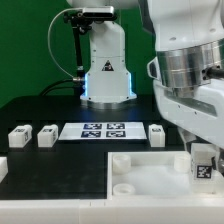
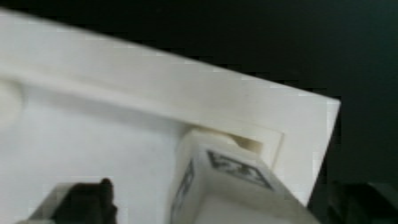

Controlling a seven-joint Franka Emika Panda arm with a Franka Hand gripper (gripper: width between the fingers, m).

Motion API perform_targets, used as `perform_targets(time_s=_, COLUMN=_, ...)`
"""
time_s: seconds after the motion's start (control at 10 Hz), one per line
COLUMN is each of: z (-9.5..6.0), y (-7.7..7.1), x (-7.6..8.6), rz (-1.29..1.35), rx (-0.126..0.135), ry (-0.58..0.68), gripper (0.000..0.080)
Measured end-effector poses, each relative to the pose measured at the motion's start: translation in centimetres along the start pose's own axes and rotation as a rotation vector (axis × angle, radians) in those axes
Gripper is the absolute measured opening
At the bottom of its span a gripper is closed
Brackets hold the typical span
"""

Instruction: Assemble one leg

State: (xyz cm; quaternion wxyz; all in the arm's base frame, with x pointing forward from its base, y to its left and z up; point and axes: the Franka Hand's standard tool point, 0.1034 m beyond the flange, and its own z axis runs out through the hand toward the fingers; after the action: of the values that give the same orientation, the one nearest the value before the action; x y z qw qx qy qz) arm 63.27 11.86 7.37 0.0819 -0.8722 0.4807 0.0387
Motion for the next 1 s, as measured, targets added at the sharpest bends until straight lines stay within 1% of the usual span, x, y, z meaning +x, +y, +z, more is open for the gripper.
perform_targets(time_s=0.1, z=-0.2, y=-0.2, x=-0.2, rz=-0.140, rx=-0.009, ry=0.009, gripper=0.0638)
perform_targets(time_s=0.2, z=-0.1, y=-0.3, x=-0.8, rz=-0.173, rx=0.014, ry=0.035, gripper=0.0647)
perform_targets(time_s=0.4, z=0.1, y=0.0, x=-0.6, rz=-0.412, rx=0.007, ry=0.036, gripper=0.0649)
perform_targets(time_s=0.5, z=0.0, y=-0.1, x=-0.6, rz=-0.538, rx=-0.003, ry=0.043, gripper=0.0649)
perform_targets(time_s=0.6, z=-0.3, y=-0.7, x=-0.5, rz=-0.777, rx=-0.051, ry=0.088, gripper=0.0649)
perform_targets(time_s=0.7, z=-0.4, y=-1.0, x=0.0, rz=-0.985, rx=-0.067, ry=0.097, gripper=0.0649)
perform_targets(time_s=0.8, z=-0.5, y=-1.1, x=0.2, rz=-1.080, rx=-0.065, ry=0.106, gripper=0.0649)
perform_targets(time_s=0.9, z=-0.4, y=-1.1, x=0.1, rz=-1.011, rx=-0.059, ry=0.104, gripper=0.0649)
perform_targets(time_s=1.0, z=-0.4, y=-1.1, x=0.0, rz=-0.967, rx=-0.053, ry=0.103, gripper=0.0533)
